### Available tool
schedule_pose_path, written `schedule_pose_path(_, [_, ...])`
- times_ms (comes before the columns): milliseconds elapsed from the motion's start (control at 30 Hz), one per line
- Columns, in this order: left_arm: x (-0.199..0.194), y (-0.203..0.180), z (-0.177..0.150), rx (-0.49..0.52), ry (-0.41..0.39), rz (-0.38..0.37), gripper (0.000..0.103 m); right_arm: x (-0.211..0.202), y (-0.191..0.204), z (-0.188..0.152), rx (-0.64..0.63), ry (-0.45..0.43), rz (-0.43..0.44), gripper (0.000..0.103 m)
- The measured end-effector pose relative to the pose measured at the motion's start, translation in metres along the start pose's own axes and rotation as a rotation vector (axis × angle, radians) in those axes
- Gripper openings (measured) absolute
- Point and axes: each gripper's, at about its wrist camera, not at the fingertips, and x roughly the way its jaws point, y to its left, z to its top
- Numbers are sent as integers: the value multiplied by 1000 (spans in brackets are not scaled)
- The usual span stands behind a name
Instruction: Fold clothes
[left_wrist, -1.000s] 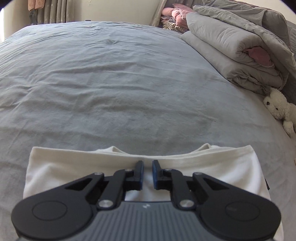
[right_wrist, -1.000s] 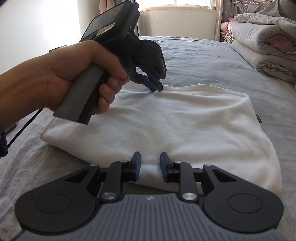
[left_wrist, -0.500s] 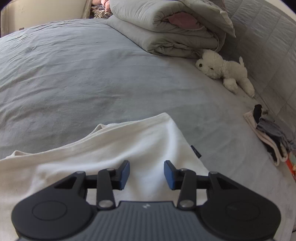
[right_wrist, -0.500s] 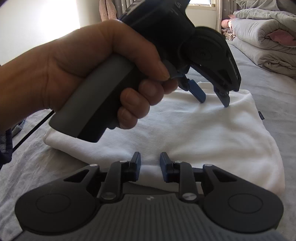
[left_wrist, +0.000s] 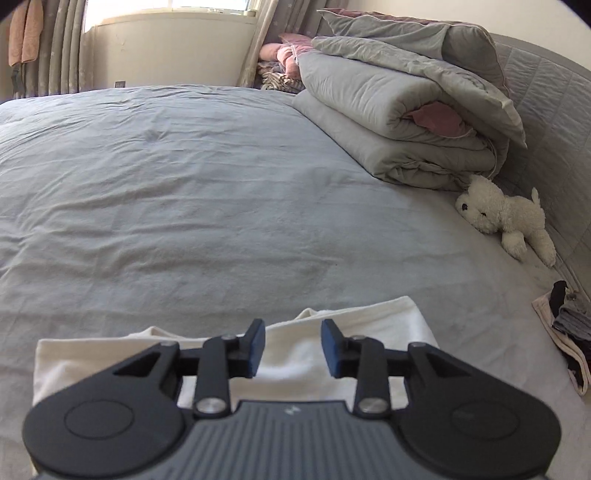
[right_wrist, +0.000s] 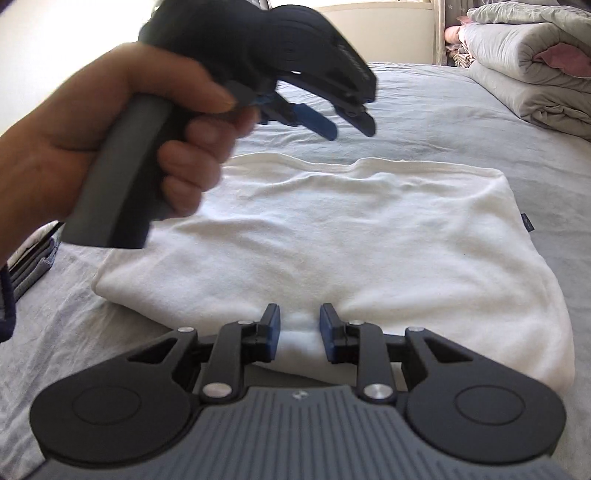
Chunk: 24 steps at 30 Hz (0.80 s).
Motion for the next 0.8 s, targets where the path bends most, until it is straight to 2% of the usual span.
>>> schedule_pose_path(67, [-27,14,-22,-36,6,26,36,0,1,0,-3,1,-2,29])
schedule_pose_path(167, [-58,33,-68,-89,50,26,37,0,2,-2,-15,-2,-8,29])
schedule_pose_path(233, [-62,43,-96,-102,83,27,37,0,2,-3,-23,-4,-15,29])
schedule_pose_path(300, [-62,46,-114,-60,53,20,35,0,3,-3,-35,-3,-21,29])
schedule_pose_path(367, [-63,41,-122,-19,10,35,35,2,2,-1,-53,1,-23,27])
schedule_pose_path(433, [-61,37,-122,-7,6,58,35,1,-5,5,-48,14,-6,26])
schedule_pose_path(500, [-61,36,-122,1,8,68,35,-1,-20,16,-8,-8,-31,24])
schedule_pose_path(533, [-61,37,-122,5,8,62,35,-1,-30,21,9,-29,-78,31])
schedule_pose_path(567, [-61,40,-122,9,9,55,35,0,-43,28,21,-57,-166,38])
schedule_pose_path(600, [-62,43,-122,1,9,42,33,4,-59,33,41,-73,-239,38])
schedule_pose_path(633, [-62,47,-122,-11,10,33,31,9,-79,34,78,-67,-269,36])
schedule_pose_path(667, [-63,50,-123,-20,11,28,28,14,-98,33,124,-61,-271,26])
schedule_pose_path(700, [-64,52,-123,-26,14,25,25,16,-118,31,176,-60,-272,26])
schedule_pose_path(733, [-64,54,-122,-34,18,21,24,15,-134,29,229,-66,-258,32])
schedule_pose_path(767, [-64,55,-122,-46,21,17,23,11,-142,29,266,-70,-235,25])
schedule_pose_path(800, [-64,57,-121,-59,23,12,23,6,-143,32,294,-78,-255,17])
